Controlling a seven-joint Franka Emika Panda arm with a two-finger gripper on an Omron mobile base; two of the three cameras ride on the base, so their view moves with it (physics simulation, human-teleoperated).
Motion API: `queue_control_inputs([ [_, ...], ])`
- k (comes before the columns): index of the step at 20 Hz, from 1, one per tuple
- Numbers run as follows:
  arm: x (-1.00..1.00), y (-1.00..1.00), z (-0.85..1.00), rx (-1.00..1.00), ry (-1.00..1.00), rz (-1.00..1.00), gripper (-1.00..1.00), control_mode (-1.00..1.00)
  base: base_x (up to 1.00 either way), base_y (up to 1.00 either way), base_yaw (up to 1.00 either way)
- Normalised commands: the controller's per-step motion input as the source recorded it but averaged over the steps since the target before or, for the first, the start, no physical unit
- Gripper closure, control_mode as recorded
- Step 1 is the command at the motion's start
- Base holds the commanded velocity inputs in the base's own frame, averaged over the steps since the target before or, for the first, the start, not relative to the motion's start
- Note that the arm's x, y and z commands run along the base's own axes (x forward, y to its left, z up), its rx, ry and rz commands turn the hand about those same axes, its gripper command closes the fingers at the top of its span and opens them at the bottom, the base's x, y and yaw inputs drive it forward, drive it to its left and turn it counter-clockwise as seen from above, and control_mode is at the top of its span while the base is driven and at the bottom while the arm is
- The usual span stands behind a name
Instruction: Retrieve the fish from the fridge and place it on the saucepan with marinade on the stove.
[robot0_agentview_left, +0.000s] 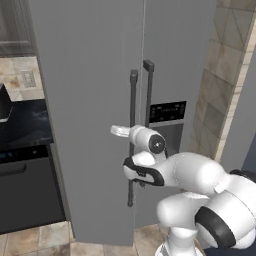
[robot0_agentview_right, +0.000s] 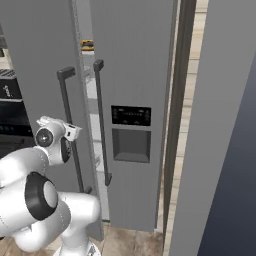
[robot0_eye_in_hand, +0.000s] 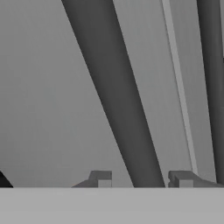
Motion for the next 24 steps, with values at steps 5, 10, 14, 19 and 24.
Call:
queue_control_inputs([
  [5,-0.60,1.00,0.00,0.05,0.00,-0.09,1.00,-1.00,0.00,0.00,0.00],
  [10,-0.63,1.00,0.00,0.00,0.01,-0.10,1.00,-1.00,0.00,0.00,0.00],
  [14,-0.71,1.00,0.00,0.00,0.04,-0.11,1.00,-1.00,0.00,0.00,0.00],
  [19,-0.75,1.00,0.03,0.00,0.09,-0.12,1.00,-1.00,0.00,0.00,0.00],
  [24,-0.82,1.00,0.05,-0.07,0.17,-0.04,-1.00,-1.00,0.00,0.00,0.00],
])
